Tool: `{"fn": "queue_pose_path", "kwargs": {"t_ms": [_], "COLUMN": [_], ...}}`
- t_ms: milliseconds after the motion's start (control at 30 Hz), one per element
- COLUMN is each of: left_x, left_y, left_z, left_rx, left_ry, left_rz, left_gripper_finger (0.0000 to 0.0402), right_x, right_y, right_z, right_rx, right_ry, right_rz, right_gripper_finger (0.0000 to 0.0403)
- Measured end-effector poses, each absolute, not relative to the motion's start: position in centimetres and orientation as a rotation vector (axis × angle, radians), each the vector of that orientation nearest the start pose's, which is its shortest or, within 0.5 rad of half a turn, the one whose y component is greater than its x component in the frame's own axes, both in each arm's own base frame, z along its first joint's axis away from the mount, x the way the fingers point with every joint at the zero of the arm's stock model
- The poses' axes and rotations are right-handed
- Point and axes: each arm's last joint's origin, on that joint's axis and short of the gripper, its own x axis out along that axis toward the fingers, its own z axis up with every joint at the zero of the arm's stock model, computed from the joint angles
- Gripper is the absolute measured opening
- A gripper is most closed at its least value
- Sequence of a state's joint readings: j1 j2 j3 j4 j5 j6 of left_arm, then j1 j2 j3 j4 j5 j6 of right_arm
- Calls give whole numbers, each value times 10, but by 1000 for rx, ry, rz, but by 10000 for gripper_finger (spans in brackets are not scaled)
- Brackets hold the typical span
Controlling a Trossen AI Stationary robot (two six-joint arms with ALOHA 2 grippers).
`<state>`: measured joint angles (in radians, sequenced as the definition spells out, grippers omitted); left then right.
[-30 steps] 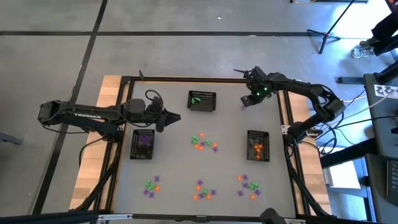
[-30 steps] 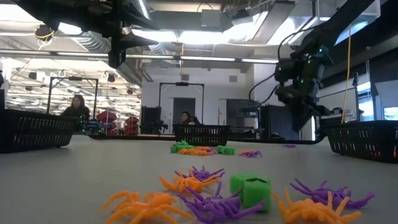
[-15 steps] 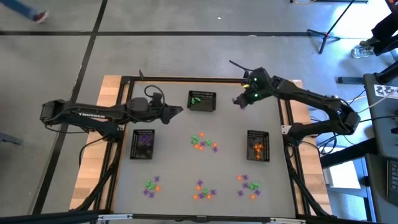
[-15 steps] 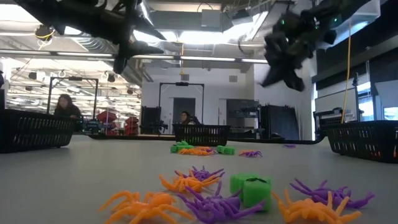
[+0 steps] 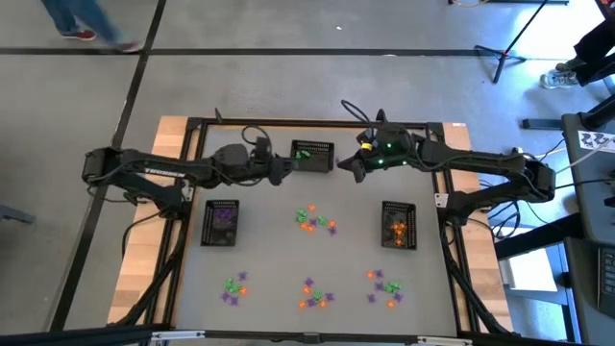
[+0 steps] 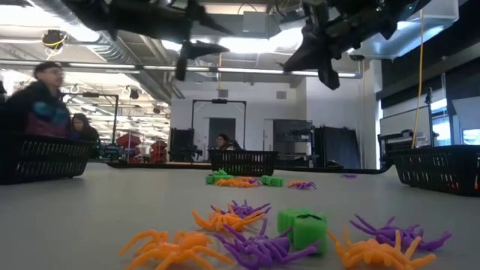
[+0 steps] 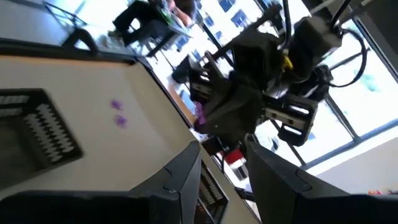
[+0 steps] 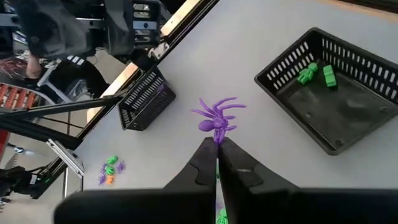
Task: Sort Halloween decoration
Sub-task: Put the violet spider toy into the left bin
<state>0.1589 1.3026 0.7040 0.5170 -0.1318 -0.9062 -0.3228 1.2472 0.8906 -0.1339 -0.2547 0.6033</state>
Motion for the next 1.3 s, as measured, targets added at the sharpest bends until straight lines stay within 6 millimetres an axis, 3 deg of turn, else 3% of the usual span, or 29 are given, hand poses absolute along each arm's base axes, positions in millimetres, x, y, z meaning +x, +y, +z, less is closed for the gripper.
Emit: {"fn": "queue_pose_path", "kwargs": {"t_ms": [300,533,833,1300], "left_x": [332,356,362,359], "left_y": [59,68,71,78], "left_z": [266,270,254,247], "left_rx": [-906,-908,-922,-917], "left_ry": [-17,-8,87,136], "left_rz": [274,268,297,370], "left_gripper_finger": [121,121,121,121], "right_x": [262,262,264,265], "right_y": [-74,-74,-68,-65], "right_z": [281,281,281,281], "right_rx": [714,714,701,691], "right_ry": [425,424,426,423], "right_rz": [-207,-206,-208,-211], "right_gripper_finger": [5,5,5,5]}}
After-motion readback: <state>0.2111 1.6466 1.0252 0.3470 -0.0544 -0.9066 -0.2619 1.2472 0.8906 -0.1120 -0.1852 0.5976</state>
